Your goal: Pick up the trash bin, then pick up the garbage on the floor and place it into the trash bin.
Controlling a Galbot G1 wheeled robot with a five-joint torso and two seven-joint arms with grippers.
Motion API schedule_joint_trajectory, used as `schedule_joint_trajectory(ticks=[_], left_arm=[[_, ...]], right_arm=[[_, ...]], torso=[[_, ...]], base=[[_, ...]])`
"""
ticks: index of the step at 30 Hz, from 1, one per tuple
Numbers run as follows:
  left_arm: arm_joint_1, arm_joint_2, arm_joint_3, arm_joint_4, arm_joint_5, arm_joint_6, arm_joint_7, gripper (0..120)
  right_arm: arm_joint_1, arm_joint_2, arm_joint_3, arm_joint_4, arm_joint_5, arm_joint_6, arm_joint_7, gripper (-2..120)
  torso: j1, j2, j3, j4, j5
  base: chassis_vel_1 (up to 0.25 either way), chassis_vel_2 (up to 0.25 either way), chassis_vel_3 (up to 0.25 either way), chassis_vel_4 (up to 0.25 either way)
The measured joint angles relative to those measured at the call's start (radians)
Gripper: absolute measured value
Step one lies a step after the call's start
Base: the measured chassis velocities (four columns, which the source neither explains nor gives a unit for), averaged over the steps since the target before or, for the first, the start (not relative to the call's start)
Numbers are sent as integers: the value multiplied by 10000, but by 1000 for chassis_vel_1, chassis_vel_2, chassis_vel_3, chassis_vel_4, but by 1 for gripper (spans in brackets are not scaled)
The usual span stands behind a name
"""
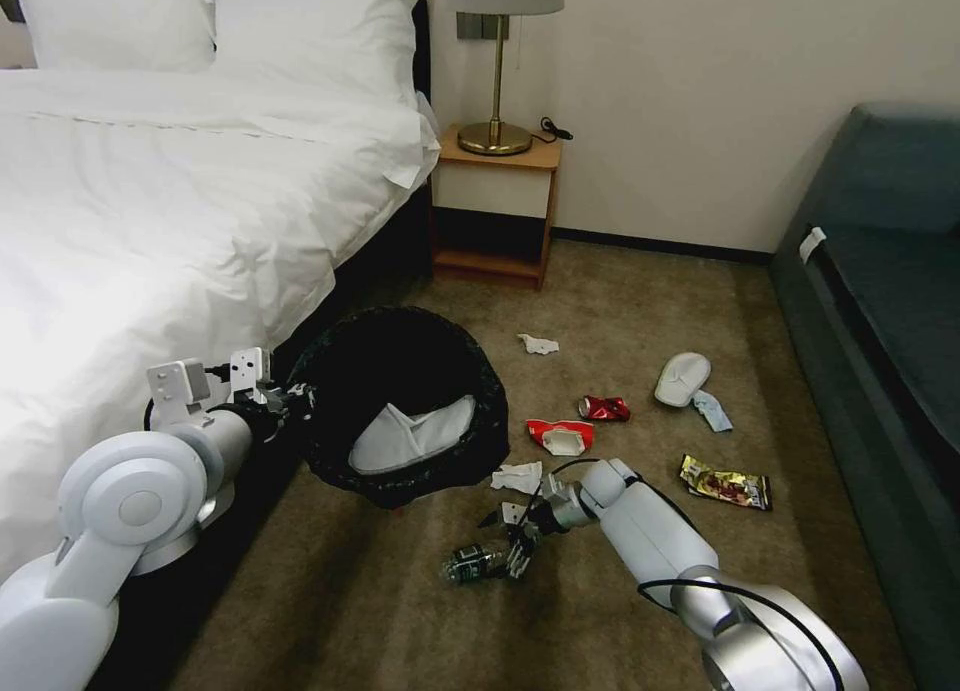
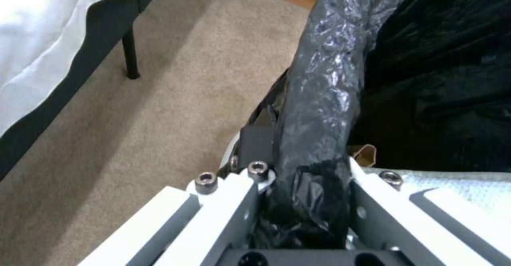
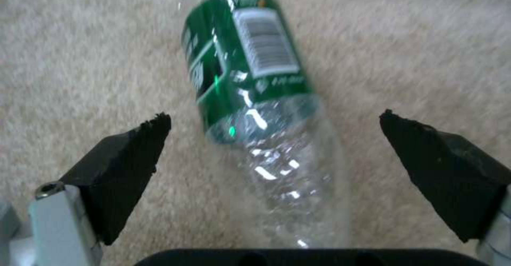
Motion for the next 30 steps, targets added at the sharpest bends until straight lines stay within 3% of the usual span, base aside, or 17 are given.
schedule_joint_trajectory(ticks=[12,15,16,18,19,25,30], left_arm=[[-13,-34,47,22,14,0,59,3],[-17,-49,55,25,22,0,65,3],[-16,-55,61,9,25,0,69,3],[-4,-57,60,-10,26,0,74,3],[26,-57,44,-39,26,0,86,3],[34,-3,16,-87,17,0,112,3],[17,0,25,-98,25,0,128,3]], right_arm=[[-99,201,116,-148,-570,-71,559,96],[-110,245,128,-184,-709,-93,689,89],[-116,290,173,-221,-939,-94,771,78],[-128,303,187,-231,-1075,-87,834,74],[-158,315,209,-232,-1300,-54,939,66],[-221,316,304,-177,-1522,11,1125,45],[-303,203,466,88,-1505,109,1145,38]], torso=[[0,-1,0,0,1],[0,0,0,0,0],[0,0,0,0,1],[0,0,0,0,1],[0,0,0,0,1],[-1,0,-2,-2,-1],[1,-1,0,1,3]], base=[[0,0,0,0],[0,0,0,0],[0,0,0,0],[0,0,0,0],[0,0,0,0],[0,0,0,0],[0,0,0,0]])
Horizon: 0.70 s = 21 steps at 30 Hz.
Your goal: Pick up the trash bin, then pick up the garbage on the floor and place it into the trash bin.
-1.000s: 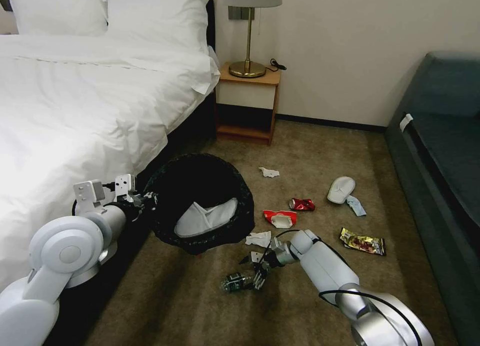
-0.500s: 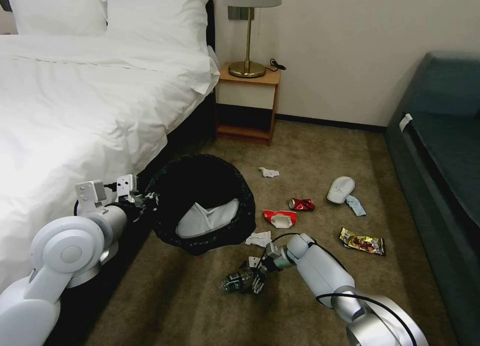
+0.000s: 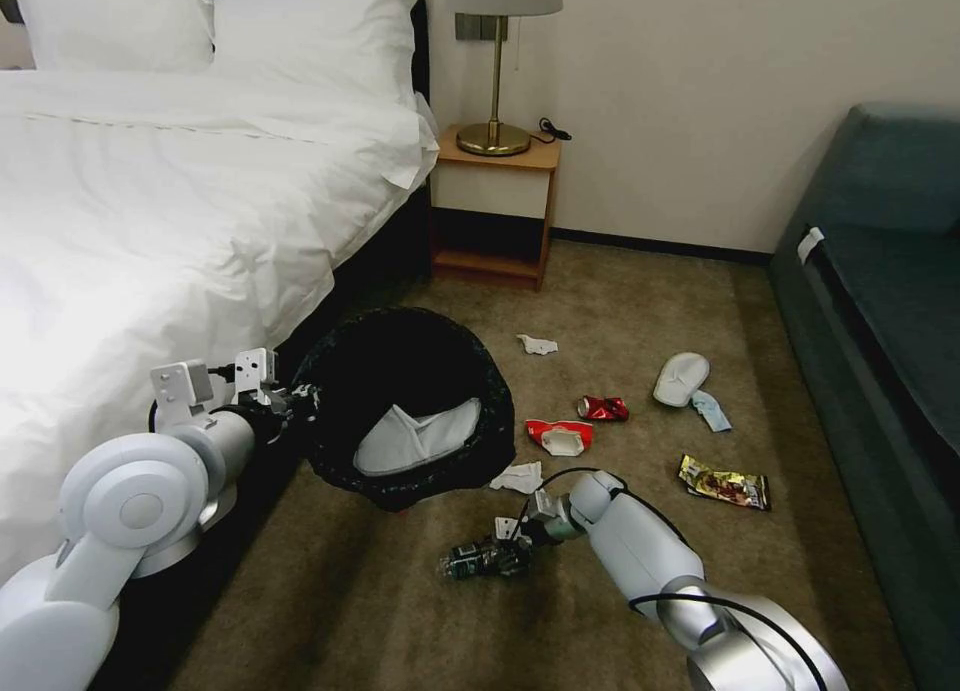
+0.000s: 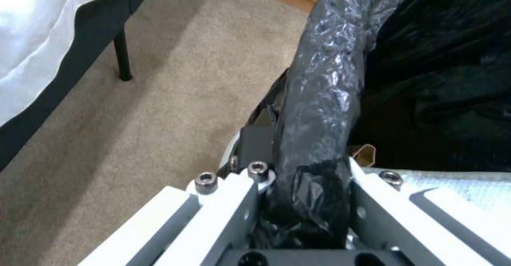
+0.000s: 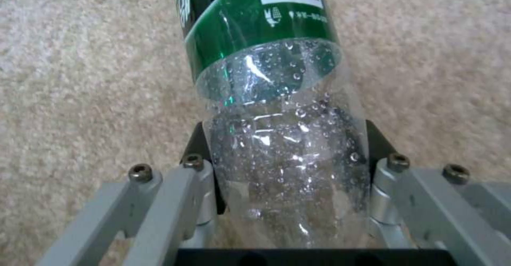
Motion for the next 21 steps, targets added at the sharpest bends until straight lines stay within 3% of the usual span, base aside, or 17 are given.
schedule_joint_trajectory(ticks=[10,21], left_arm=[[-10,-33,-107,58,28,0,-16,3],[-76,-259,27,222,145,0,-28,3]], right_arm=[[-285,-837,36,1280,1163,-208,-217,38],[-1526,-2964,661,3550,3174,-998,373,38]], torso=[[0,0,0,-1,-2],[1,0,0,-1,3]], base=[[0,0,0,0],[0,0,0,0]])
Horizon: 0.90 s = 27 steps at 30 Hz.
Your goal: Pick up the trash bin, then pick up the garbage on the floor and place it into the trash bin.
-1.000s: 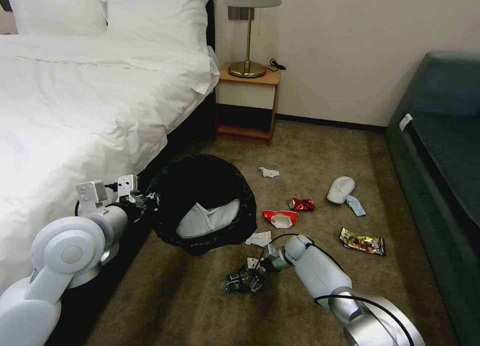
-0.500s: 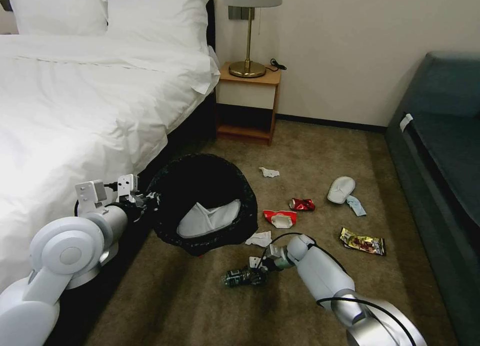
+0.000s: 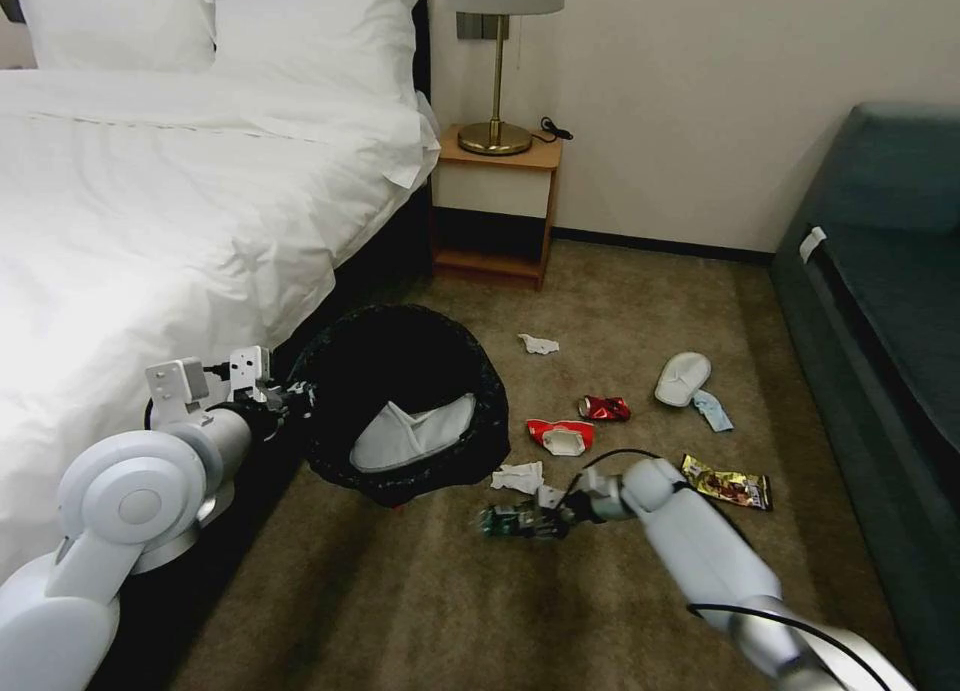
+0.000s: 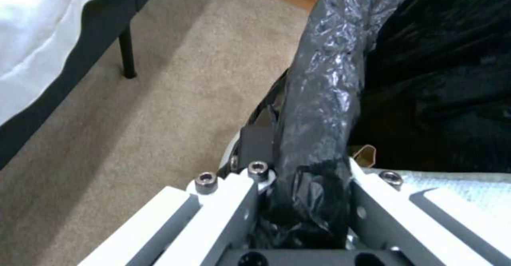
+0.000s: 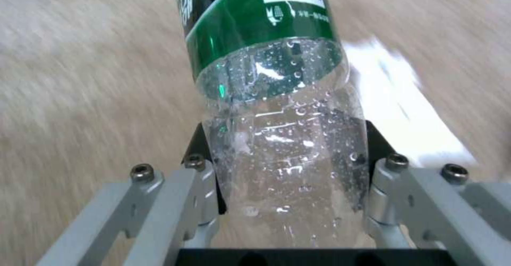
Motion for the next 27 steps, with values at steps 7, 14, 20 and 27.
schedule_joint_trajectory(ticks=[7,14,20,27], left_arm=[[-96,-61,81,201,108,0,22,3],[-186,-259,383,511,365,0,167,3],[-296,-296,615,632,415,0,235,3],[-204,-261,960,664,363,0,278,3]], right_arm=[[-1307,-1415,942,911,2078,-581,1326,38],[-2698,-2092,1844,2206,4898,-1735,3168,30],[-3227,-2299,2388,3329,5750,-1975,3732,25],[-3785,-2429,3156,5254,6849,-2551,4420,25]], torso=[[-1,0,-1,-3,-1],[-1,0,-1,-3,-7],[-1,0,-1,0,-6],[-1,-1,-1,1,-4]], base=[[0,0,0,0],[0,0,0,0],[0,0,0,0],[0,0,0,0]])
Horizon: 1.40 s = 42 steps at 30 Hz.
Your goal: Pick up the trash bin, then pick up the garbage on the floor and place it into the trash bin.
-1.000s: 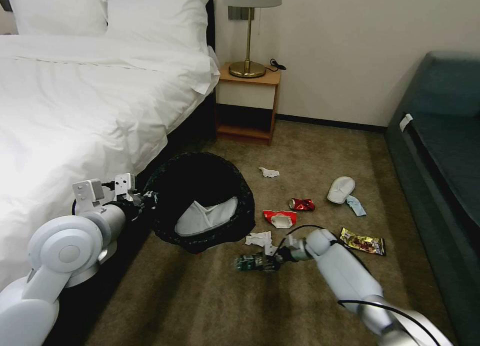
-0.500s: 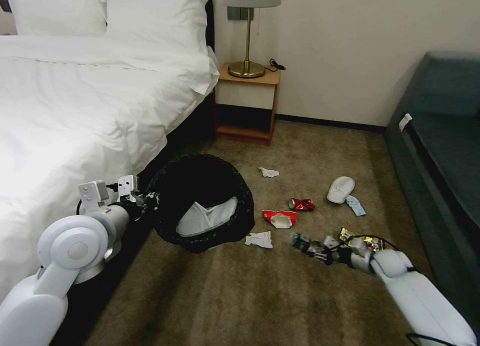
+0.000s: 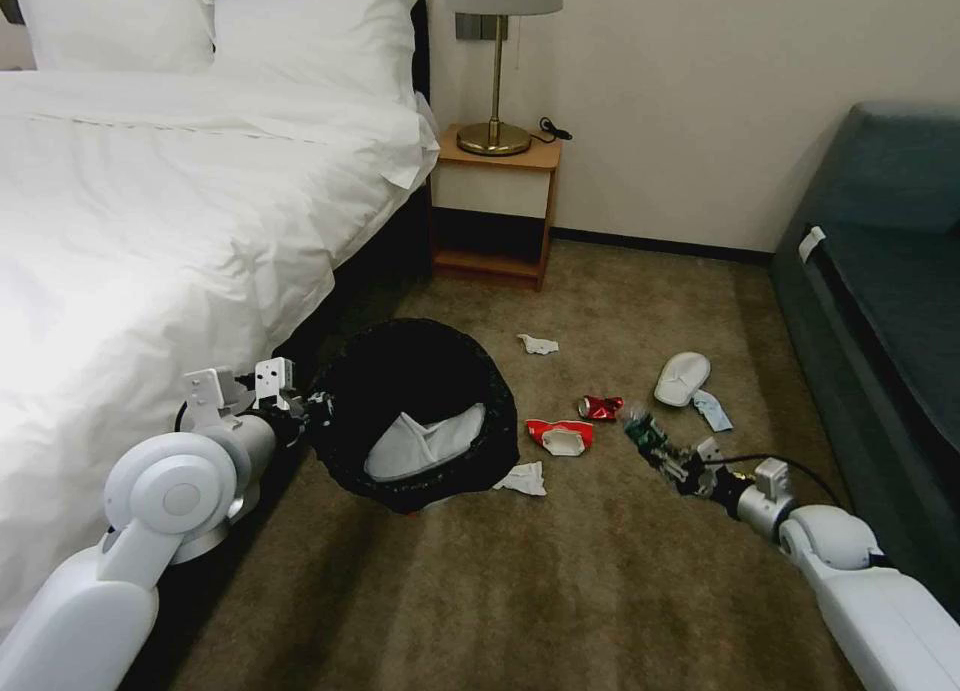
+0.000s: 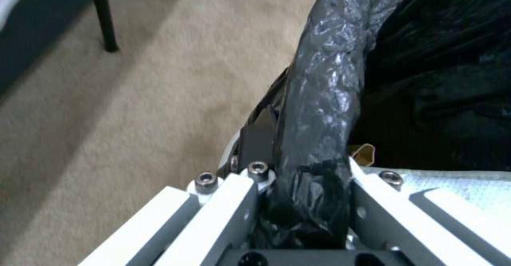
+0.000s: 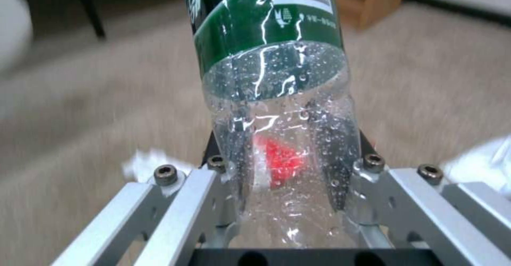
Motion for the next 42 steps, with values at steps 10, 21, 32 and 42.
schedule_joint_trajectory(ticks=[10,21,32,42], left_arm=[[-83,-41,849,447,-146,0,195,3],[-545,-66,1710,731,-252,0,160,3],[-1013,-276,2269,980,-256,0,-67,3],[-1425,-477,2424,1091,-492,0,-336,3]], right_arm=[[-115,-507,123,3865,2926,-1355,1435,25],[426,-662,-1650,6557,5757,-2606,2701,25],[1160,-488,-3733,6848,5938,-2599,3287,25],[1351,-65,-4918,6450,5122,-2240,3798,25]], torso=[[0,-1,0,0,-4],[0,0,0,-1,-2],[1,0,1,0,-2],[0,-1,1,-1,-1]], base=[[0,0,0,0],[0,0,0,0],[0,0,0,0],[0,0,0,0]])
